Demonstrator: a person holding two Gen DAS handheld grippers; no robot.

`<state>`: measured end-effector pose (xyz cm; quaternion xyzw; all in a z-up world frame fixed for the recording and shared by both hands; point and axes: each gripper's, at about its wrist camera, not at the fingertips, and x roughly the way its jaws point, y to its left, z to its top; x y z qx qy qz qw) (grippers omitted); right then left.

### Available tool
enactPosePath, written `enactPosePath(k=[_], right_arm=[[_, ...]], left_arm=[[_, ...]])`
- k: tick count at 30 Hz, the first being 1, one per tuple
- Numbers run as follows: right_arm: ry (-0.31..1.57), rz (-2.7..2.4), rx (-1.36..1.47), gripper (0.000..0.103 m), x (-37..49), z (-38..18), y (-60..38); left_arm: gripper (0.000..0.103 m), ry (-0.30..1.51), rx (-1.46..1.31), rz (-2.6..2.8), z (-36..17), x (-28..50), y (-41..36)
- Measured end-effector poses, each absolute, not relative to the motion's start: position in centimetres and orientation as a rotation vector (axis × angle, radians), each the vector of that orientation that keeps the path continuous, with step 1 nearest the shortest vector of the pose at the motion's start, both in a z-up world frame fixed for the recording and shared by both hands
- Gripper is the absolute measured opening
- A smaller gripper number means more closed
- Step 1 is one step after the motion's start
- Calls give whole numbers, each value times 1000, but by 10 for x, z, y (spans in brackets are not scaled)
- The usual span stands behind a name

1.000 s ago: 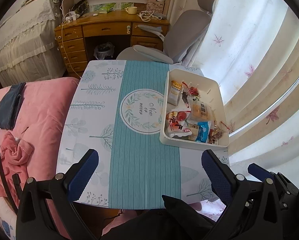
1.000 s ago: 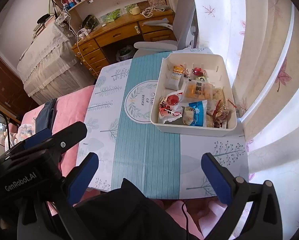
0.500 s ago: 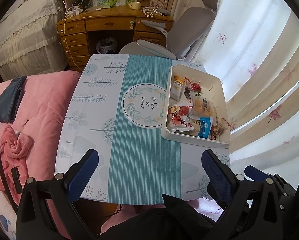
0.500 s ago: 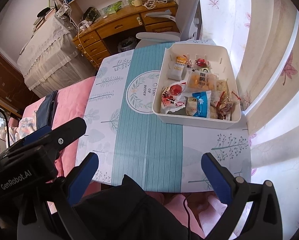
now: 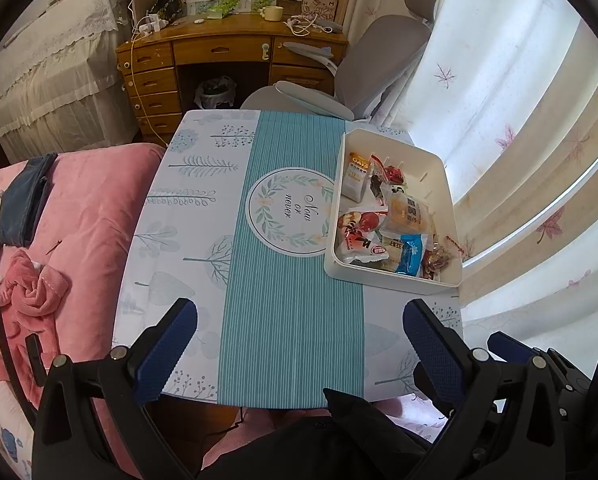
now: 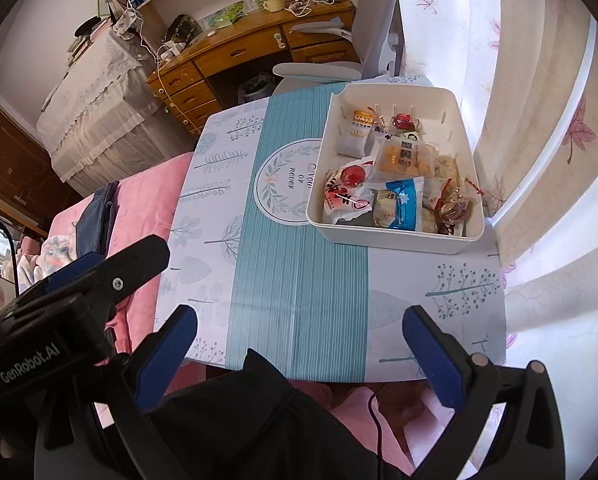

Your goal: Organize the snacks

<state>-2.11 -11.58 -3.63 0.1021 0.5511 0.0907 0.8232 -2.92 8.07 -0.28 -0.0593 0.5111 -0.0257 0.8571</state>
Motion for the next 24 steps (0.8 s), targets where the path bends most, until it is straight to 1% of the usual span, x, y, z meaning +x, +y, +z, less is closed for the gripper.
enactPosePath(k=[24], right_arm=[[1187, 190, 232, 103, -20, -44, -113]], left_arm=[[102, 1079, -119, -60, -1, -28, 82]])
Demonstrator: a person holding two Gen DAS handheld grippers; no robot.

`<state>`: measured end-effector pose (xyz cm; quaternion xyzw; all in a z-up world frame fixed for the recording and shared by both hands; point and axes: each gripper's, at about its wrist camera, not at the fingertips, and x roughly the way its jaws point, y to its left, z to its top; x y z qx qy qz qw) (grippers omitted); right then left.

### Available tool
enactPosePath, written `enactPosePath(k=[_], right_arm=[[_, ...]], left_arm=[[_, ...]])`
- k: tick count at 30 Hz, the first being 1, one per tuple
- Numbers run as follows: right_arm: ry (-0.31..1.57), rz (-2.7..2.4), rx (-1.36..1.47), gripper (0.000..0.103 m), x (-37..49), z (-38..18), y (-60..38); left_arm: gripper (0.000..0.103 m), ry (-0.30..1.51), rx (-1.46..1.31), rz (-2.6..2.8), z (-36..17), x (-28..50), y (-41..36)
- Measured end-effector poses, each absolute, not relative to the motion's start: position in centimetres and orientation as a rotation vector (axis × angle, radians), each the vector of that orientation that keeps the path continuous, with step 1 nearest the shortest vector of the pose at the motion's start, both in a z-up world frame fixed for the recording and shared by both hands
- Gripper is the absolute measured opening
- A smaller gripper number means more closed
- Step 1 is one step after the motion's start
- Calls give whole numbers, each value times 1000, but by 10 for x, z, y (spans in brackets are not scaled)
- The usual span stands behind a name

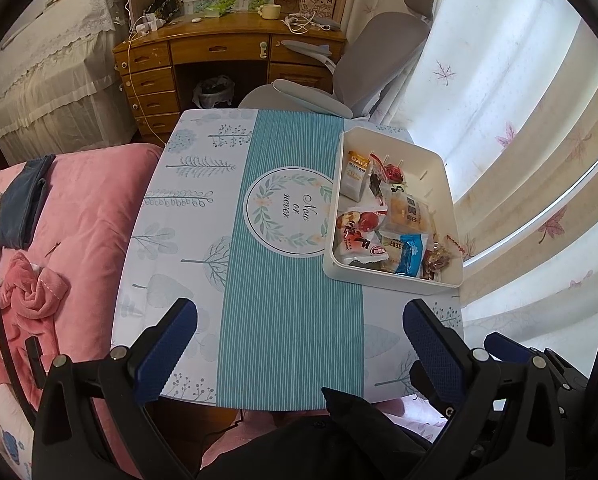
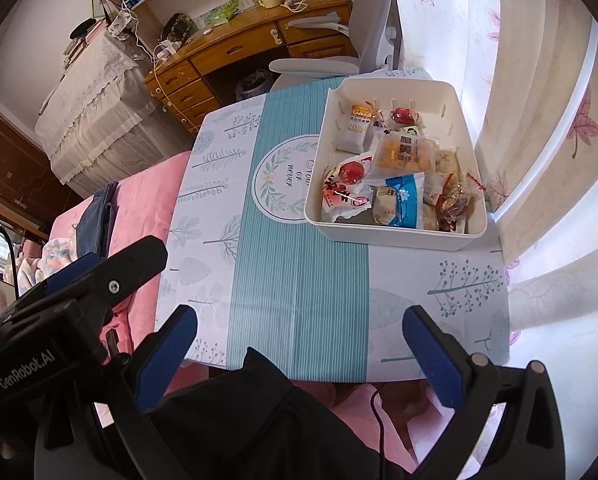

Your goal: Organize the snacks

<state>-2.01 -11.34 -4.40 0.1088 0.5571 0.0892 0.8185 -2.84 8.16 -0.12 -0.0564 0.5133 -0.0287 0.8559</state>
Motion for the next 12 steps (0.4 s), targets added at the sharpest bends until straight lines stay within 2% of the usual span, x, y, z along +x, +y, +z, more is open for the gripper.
enactPosePath(k=[12], right_arm=[[1189, 190, 234, 103, -20, -45, -112]], left_arm=[[102, 1078, -117, -62, -2, -28, 81]])
